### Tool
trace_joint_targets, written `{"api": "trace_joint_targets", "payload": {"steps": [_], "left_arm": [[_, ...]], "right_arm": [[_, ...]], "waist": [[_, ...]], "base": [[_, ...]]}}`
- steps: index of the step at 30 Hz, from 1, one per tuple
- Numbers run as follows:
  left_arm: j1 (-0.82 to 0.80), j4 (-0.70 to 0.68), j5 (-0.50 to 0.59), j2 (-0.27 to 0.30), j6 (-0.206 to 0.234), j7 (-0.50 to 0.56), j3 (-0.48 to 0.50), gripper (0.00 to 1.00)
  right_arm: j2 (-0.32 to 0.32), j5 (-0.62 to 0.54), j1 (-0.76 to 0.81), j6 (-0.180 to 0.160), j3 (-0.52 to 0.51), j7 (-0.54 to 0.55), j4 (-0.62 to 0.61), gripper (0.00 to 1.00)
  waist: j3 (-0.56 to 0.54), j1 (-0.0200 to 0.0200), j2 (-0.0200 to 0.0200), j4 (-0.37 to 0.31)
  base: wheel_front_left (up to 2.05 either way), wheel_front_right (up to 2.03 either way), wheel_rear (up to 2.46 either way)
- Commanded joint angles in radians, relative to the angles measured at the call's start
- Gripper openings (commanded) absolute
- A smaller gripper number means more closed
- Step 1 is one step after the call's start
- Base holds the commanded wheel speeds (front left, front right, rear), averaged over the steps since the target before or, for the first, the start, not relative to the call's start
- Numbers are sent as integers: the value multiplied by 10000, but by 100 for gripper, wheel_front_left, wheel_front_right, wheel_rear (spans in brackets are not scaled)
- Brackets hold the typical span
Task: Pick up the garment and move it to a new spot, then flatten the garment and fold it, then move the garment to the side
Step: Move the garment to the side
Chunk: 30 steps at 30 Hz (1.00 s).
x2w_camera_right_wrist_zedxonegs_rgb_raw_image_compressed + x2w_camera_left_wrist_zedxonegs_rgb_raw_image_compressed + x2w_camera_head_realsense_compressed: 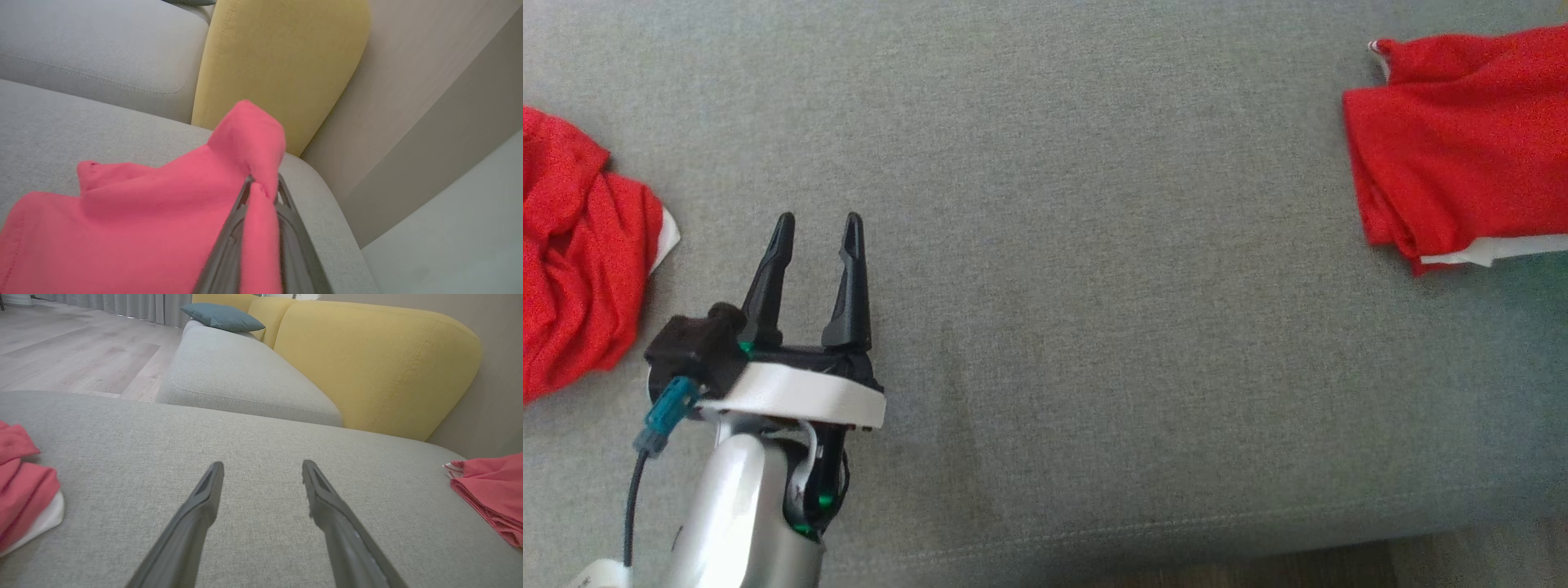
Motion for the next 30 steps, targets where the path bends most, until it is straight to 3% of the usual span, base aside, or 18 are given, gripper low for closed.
{"api": "trace_joint_targets", "payload": {"steps": [1, 12, 13, 15, 22, 30], "left_arm": [[-352, -361, 77, 85, -26, -51, 370, 100], [-422, -350, 99, 85, -14, -51, 370, 100], [-438, -339, 92, 85, -13, -51, 352, 100], [-463, -321, 75, 85, -10, -51, 324, 100], [-469, -231, 28, 85, -18, -51, 320, 100], [-384, -188, -103, 85, 27, -51, 378, 100]], "right_arm": [[-309, -4, -157, 31, -147, -71, -296, 0], [-121, -17, -38, 31, -474, -4, -585, 0], [-96, -10, -28, 31, -475, 10, -613, 11], [-5, 163, -2, 31, -456, 12, -688, 97], [104, 251, 58, 31, -575, -77, -989, 100], [1165, 267, 206, 31, -476, -235, -1849, 100]], "waist": [[12, 0, 0, 14], [116, 0, 0, -64], [121, 0, 0, -69], [125, 0, 0, -74], [48, 0, 0, -84], [-490, 0, 0, -68]], "base": [[0, 0, 0], [0, 0, 0], [0, 0, 0], [0, 0, 0], [0, 0, 0], [0, 0, 0]]}}
